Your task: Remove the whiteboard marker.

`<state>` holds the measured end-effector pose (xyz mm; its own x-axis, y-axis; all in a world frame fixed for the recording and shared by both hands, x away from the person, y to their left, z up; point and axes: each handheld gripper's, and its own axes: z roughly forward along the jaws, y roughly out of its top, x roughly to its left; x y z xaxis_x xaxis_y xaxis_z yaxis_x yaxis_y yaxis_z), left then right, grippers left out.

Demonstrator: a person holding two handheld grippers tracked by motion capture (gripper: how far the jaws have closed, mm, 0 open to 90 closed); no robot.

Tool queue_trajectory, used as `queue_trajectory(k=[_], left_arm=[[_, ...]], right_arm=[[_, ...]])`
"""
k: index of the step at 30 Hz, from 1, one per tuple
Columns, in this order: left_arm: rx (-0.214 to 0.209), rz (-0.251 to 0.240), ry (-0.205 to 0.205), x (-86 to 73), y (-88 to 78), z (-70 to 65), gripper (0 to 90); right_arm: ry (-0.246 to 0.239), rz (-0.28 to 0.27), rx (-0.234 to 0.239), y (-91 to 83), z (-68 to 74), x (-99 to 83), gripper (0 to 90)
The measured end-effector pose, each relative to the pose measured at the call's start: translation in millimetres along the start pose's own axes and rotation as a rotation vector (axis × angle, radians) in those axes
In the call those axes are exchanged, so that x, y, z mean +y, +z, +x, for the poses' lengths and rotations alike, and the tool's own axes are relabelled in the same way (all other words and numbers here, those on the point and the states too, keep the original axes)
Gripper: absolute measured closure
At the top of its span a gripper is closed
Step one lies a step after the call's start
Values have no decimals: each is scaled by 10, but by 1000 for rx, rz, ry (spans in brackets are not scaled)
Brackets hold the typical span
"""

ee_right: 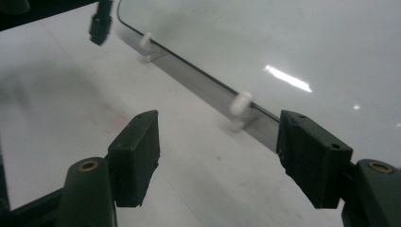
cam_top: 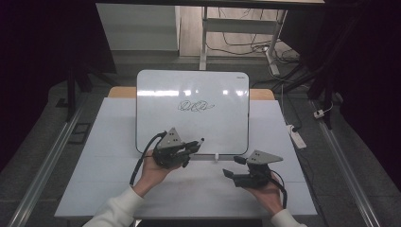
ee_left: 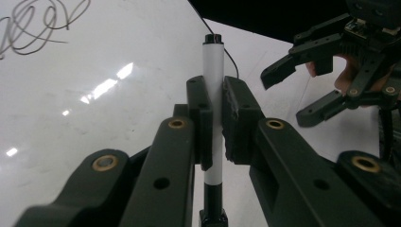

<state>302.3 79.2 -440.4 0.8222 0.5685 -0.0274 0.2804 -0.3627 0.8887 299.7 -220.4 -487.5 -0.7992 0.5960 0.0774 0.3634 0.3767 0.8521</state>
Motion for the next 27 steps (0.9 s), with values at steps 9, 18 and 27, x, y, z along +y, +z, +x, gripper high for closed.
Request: queue_trajectory(k=[9,18,27], left_arm=[[-4,-5,29,14,161,-161,814],[-2,-13,34,32,224,-253,813],[1,-11,56,33,275,-325,813]], right_arm=[[23,2,65,213,179,164,344],[81,3,115,407,321,310,437],[134,22,139,494,363,361,559]])
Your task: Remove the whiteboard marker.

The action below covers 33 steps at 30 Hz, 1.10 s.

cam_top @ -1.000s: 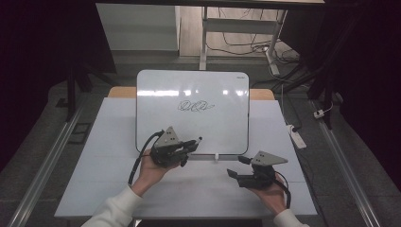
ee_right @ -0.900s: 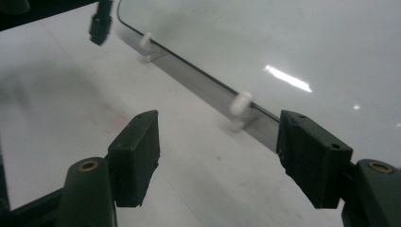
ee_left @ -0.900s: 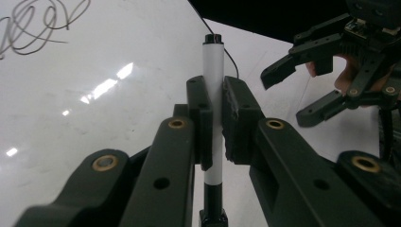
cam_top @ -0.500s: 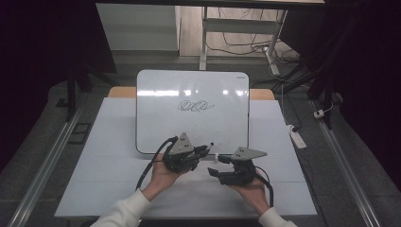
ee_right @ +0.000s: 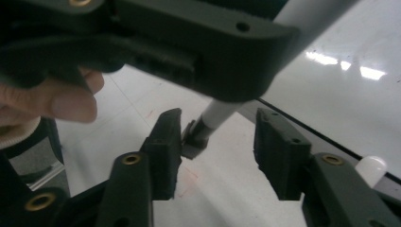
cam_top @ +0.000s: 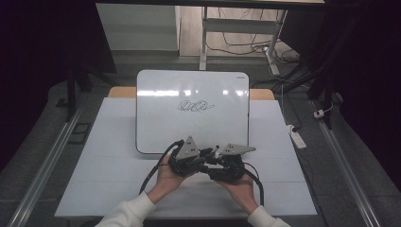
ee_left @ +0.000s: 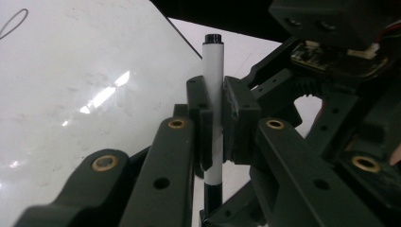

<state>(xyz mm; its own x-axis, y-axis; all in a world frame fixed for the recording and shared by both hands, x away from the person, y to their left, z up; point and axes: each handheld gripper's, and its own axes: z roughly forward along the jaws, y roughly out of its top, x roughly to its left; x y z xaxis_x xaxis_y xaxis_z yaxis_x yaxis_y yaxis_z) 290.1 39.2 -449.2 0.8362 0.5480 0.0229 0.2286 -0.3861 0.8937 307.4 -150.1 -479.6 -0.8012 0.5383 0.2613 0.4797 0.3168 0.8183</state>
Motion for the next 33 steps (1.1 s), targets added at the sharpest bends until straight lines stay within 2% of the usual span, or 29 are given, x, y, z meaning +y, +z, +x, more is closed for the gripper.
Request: queue_trajectory(k=[8,17,19,20,23,24,25,28,29,30,33], left_arm=[[3,-3,8,6,21,-34,813],[2,1,18,5,40,-67,806],[-6,-9,7,2,21,-62,783],[-6,-9,7,2,21,-62,737],[-4,-31,-2,0,-135,-8,617],[-4,-31,-2,0,-135,-8,590],[-3,-31,-28,-35,-263,56,563],[12,-23,-99,-155,-465,163,487],[12,-23,-99,-155,-465,163,465],[18,-16,-117,-210,-538,197,447],[69,10,-153,-397,-749,274,402]], right_arm=[[59,24,46,50,-25,5,722],[94,49,43,59,-66,4,774],[84,46,35,57,-71,-5,777],[84,46,35,57,-71,-5,777],[76,23,22,16,-111,-15,778],[74,10,17,-4,-128,-17,779],[70,-2,12,-25,-146,-18,779],[57,-33,-10,-90,-197,-12,779],[46,-45,-19,-109,-217,-10,779],[40,-54,-24,-130,-232,-8,779],[23,-85,-34,-195,-278,3,779]])
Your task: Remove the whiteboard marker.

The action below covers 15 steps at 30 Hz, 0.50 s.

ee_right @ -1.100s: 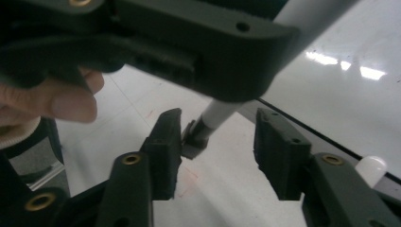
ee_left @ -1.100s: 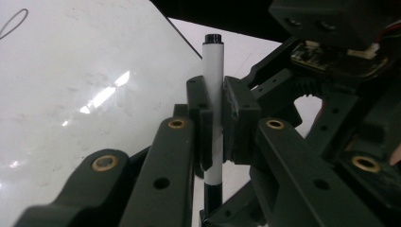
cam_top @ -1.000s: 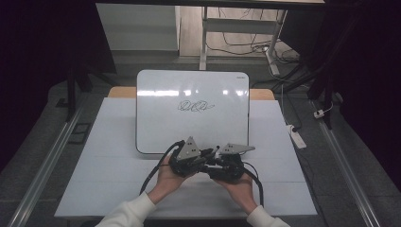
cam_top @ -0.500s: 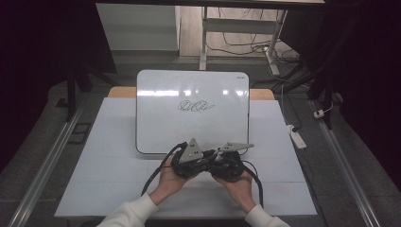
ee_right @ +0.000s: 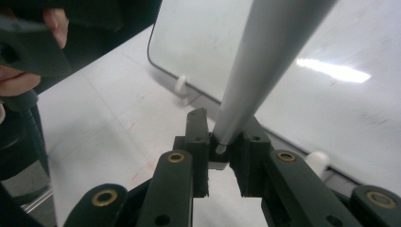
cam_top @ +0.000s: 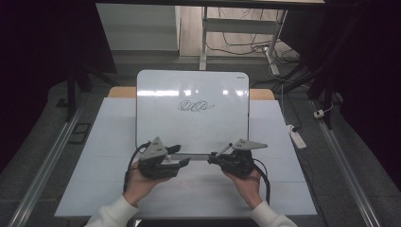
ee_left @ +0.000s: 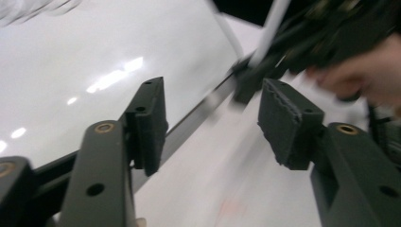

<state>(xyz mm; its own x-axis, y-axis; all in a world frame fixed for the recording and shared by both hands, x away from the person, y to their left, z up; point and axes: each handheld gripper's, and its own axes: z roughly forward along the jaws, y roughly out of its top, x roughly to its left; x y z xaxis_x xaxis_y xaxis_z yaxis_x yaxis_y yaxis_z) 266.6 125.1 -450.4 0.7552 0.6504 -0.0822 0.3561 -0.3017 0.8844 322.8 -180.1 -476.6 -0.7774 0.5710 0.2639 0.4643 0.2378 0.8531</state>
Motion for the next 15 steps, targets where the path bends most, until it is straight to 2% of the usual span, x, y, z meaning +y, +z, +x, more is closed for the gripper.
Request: queue_trajectory(k=[2,3,5,6,7,15], left_arm=[[45,34,-39,-185,-172,111,368],[45,34,-39,-185,-172,111,353],[70,55,-66,-309,-271,176,330],[88,78,-86,-428,-352,234,316],[88,78,-86,-428,-352,234,308],[130,115,-135,-798,-625,351,276]], right_arm=[[-14,-24,-3,-42,-25,14,779],[-14,-24,-3,-42,-25,14,779],[-43,-67,-6,-108,-52,36,779],[-49,-78,-11,-129,-59,44,779],[-53,-91,-12,-149,-67,51,779],[-112,-165,-35,-273,-107,81,779]])
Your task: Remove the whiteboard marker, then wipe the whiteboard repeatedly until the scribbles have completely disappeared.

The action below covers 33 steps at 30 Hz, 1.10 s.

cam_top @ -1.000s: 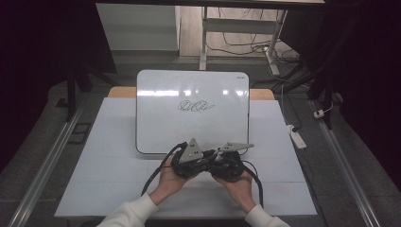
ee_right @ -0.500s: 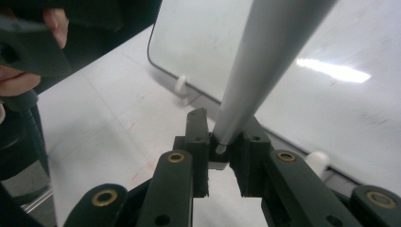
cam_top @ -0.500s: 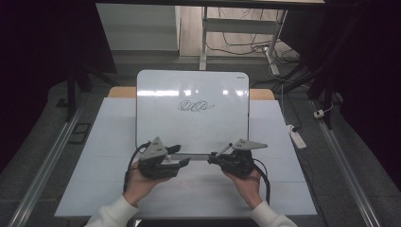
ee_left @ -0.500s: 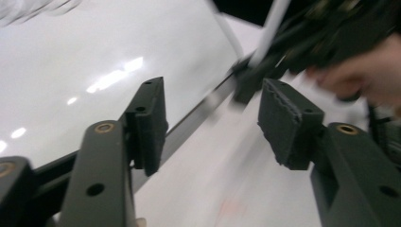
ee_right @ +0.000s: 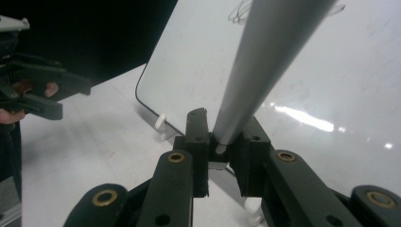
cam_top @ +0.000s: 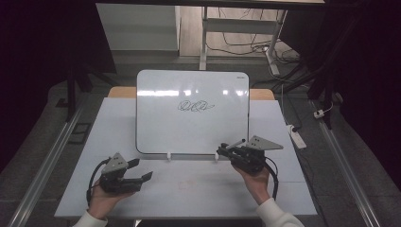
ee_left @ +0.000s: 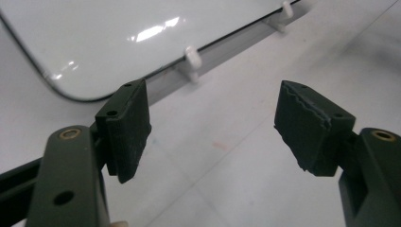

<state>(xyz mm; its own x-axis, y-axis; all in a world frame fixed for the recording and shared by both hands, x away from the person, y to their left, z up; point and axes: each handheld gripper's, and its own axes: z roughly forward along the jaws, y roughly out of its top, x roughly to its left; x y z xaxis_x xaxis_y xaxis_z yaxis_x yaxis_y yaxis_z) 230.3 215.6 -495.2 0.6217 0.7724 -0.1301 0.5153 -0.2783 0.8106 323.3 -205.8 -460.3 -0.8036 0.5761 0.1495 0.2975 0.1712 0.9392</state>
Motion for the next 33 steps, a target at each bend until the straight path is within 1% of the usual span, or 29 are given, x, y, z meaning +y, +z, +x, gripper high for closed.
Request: queue_trajectory(k=[1,4,6,10,15,20,25,27,30,31,33], left_arm=[[0,0,0,0,0,0,274],[11,-1,2,-75,-39,34,274],[24,5,2,-97,-31,59,272],[30,15,-4,-113,-6,96,265],[35,22,-18,-126,17,132,265],[39,32,-22,-144,38,159,265],[41,30,-23,-143,40,170,263],[39,27,-23,-138,44,169,261],[38,31,-16,-133,65,167,260],[37,32,-14,-134,73,167,260],[34,36,-13,-137,90,168,260]], right_arm=[[0,0,0,0,0,0,779],[-17,-27,-6,-41,-13,18,779],[-27,-45,-12,-62,-19,37,779],[-42,-55,-10,-49,-16,58,779],[-58,-76,-12,-1,-11,169,779],[-55,-109,-19,71,-34,307,779],[-58,-128,-26,180,-47,411,779],[-50,-138,-29,228,-64,449,779],[-54,-146,-43,322,-95,527,779],[-54,-146,-43,322,-95,527,779],[-60,-151,-58,372,-114,566,779]])
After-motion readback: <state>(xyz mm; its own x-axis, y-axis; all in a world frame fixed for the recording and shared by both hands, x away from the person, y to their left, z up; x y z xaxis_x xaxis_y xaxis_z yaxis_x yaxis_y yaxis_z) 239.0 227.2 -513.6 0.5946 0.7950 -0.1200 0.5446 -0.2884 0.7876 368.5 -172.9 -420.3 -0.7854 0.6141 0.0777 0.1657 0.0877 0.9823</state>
